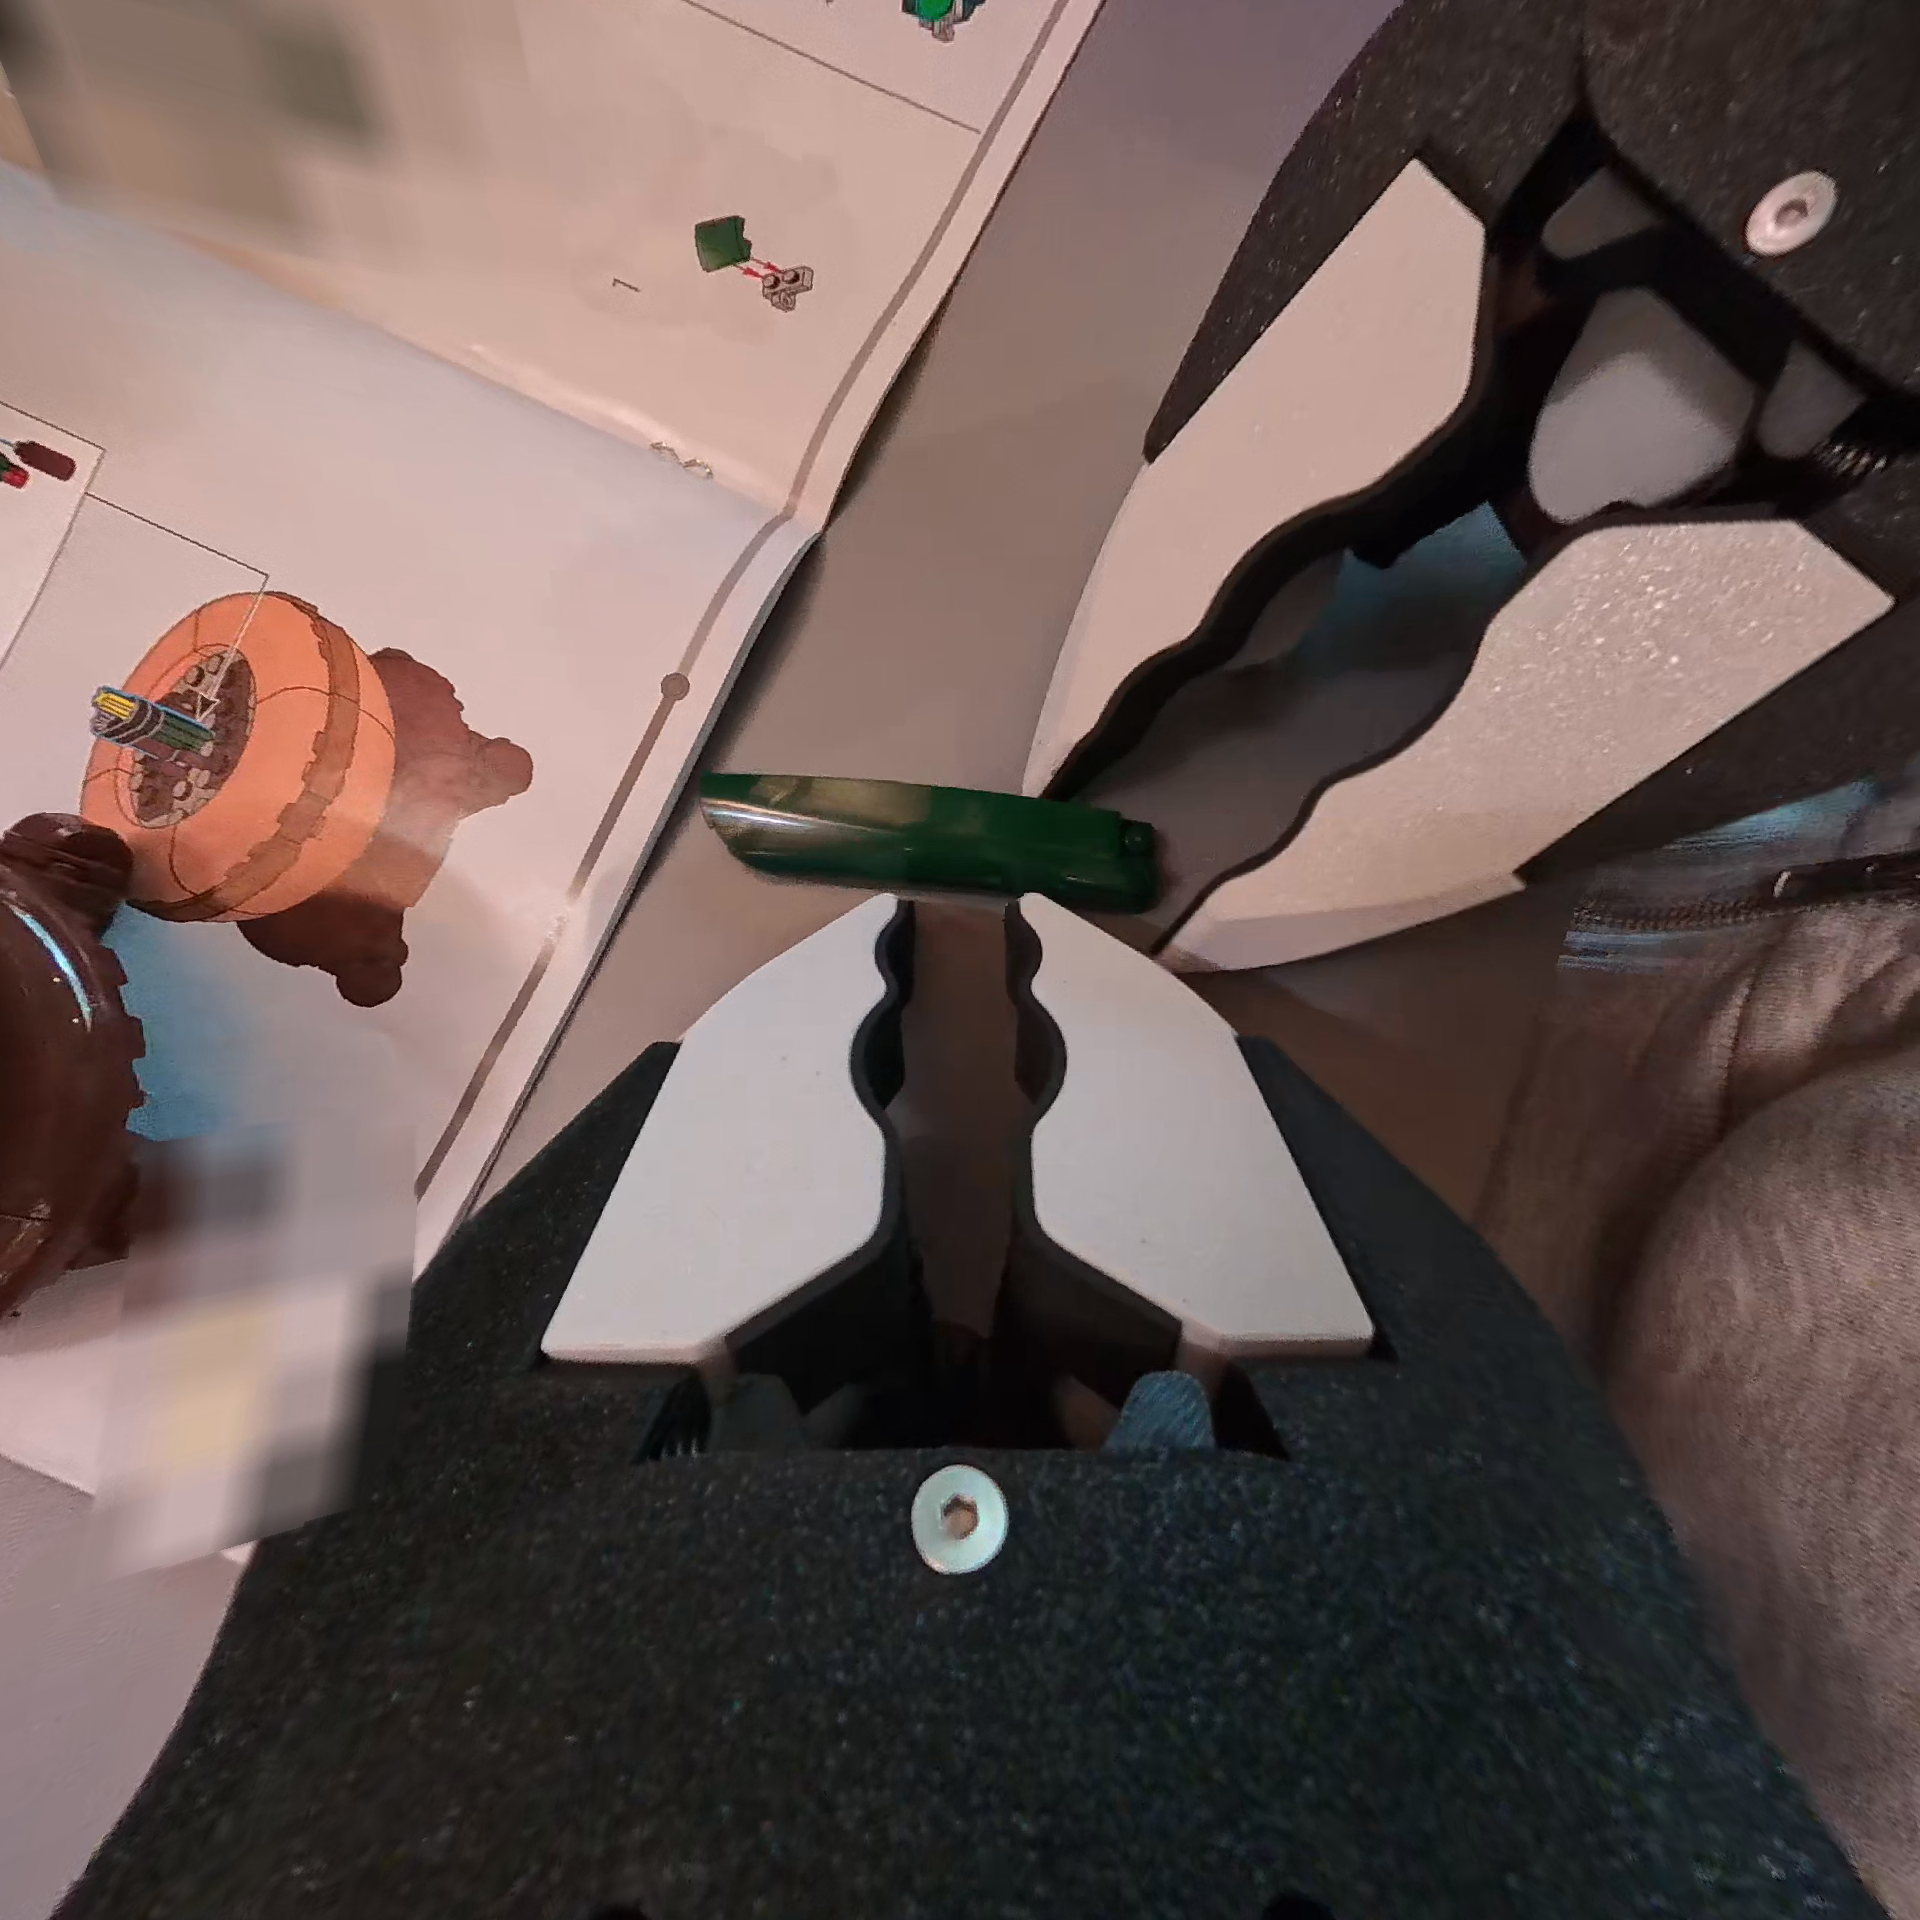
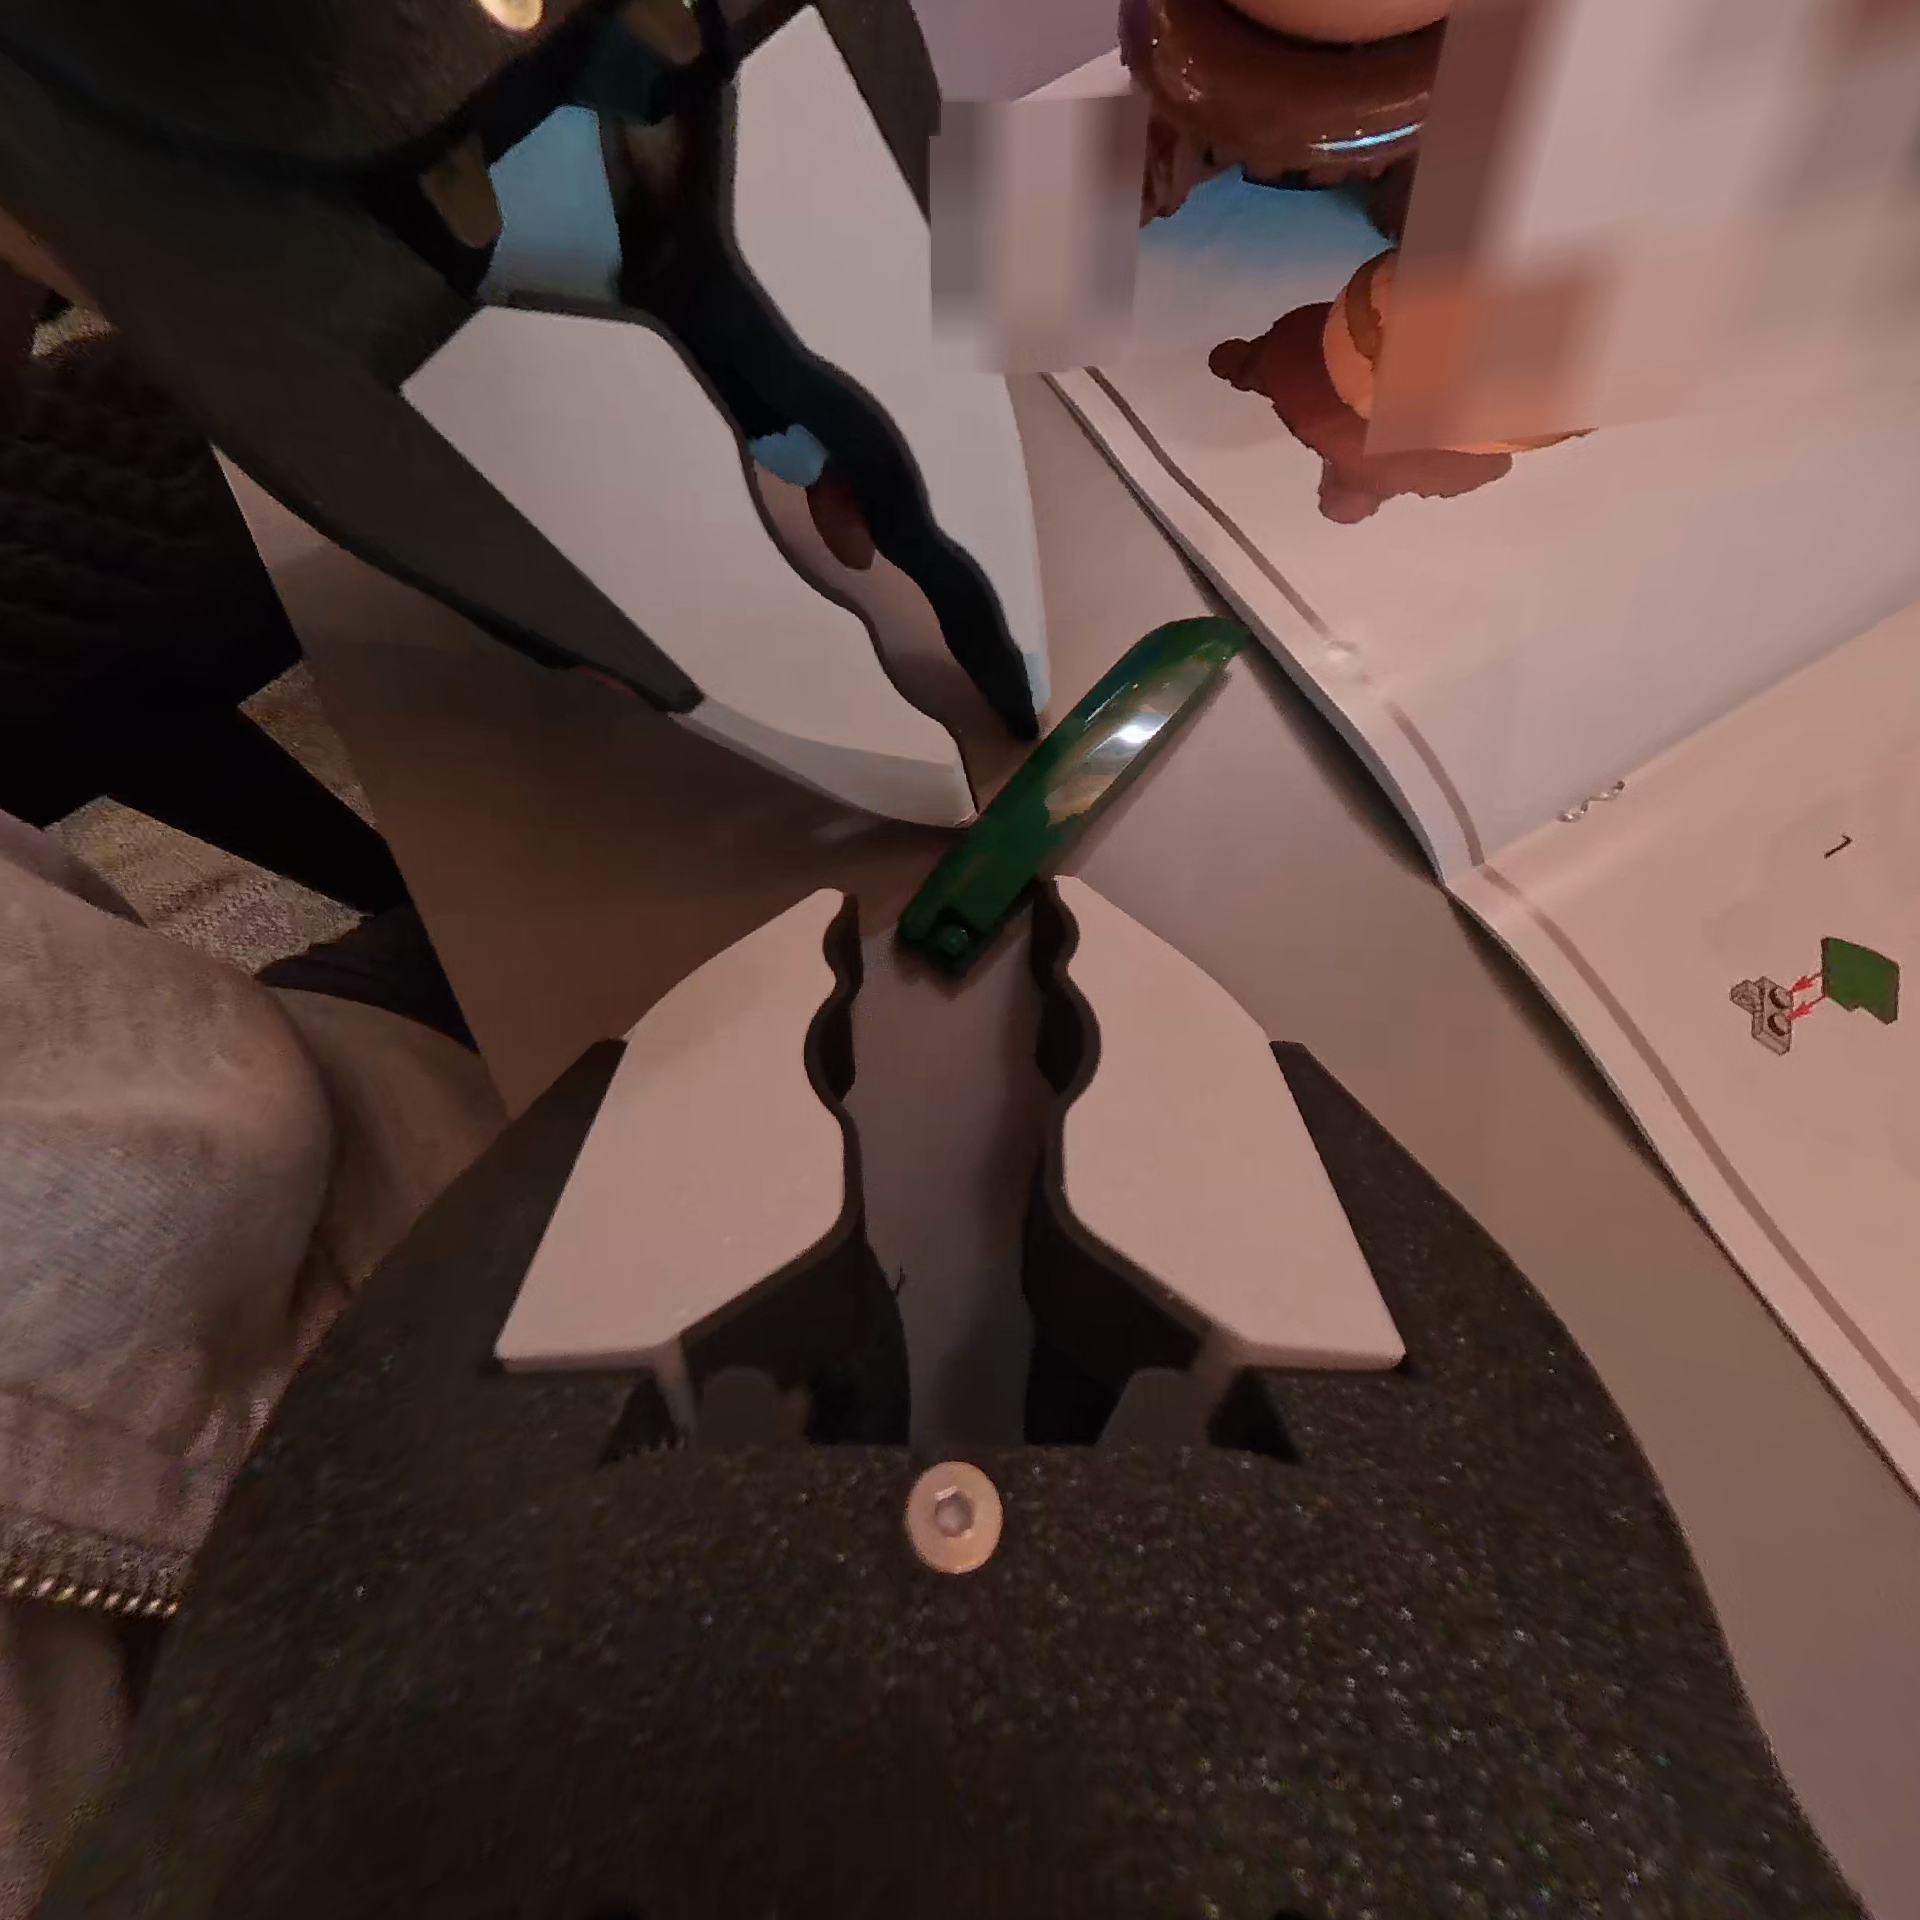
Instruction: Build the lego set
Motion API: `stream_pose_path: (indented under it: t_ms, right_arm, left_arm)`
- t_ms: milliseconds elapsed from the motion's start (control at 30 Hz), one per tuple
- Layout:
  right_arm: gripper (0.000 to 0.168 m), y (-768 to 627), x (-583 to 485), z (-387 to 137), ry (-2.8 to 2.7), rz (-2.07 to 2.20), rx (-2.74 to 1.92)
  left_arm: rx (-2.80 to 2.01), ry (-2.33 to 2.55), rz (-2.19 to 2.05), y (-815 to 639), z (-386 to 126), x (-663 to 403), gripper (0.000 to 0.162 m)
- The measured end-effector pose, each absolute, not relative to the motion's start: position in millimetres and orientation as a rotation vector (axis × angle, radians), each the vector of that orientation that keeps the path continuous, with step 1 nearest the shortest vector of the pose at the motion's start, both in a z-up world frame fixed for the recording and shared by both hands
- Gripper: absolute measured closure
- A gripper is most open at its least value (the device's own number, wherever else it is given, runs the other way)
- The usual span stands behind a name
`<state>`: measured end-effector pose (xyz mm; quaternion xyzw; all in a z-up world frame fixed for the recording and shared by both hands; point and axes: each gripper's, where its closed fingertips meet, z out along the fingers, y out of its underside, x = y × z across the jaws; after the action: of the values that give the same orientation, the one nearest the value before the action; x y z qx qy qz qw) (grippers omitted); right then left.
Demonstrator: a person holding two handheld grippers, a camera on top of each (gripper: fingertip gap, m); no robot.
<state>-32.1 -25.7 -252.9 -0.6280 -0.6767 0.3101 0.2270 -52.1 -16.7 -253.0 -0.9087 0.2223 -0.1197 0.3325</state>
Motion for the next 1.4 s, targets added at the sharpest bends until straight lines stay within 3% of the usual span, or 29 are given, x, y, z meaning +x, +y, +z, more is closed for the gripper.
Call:
stream_pose_path:
  t_ms: [333, 467, 700, 867, 1167, 1400]
  right_arm:
    - [0.141, -25.5, -36.5, -252.2, -1.865, 0.922, -1.735]
    - [0.132, -24.4, -28.4, -246.1, -1.892, 0.930, -1.715]
    - [0.117, 94.7, 44.7, -124.4, -1.722, 0.628, -1.362]
    - [0.142, 225.5, 116.4, -62.0, -1.714, 0.268, -1.241]
    - [0.152, 374.3, 140.6, -155.9, -2.291, 0.063, -1.255]
    - [0.143, 408.9, 153.9, -222.2, -2.595, -0.127, -1.326]
  left_arm:
    - [-2.393, 0.555, -0.303, -18.0, -252.8, -58.1, 0.145]
    - [-2.414, 0.554, -0.309, -20.7, -252.8, -59.5, 0.144]
    - [-2.217, 0.480, -0.208, -17.4, -210.9, -86.9, 0.134]
    - [-1.938, 0.503, 0.003, -0.1, -171.4, -106.6, 0.133]
    - [-1.964, 0.459, 0.064, 38.7, -164.1, -115.5, 0.133]
    - [-1.976, 0.460, 0.076, 59.5, -161.7, -114.6, 0.133]
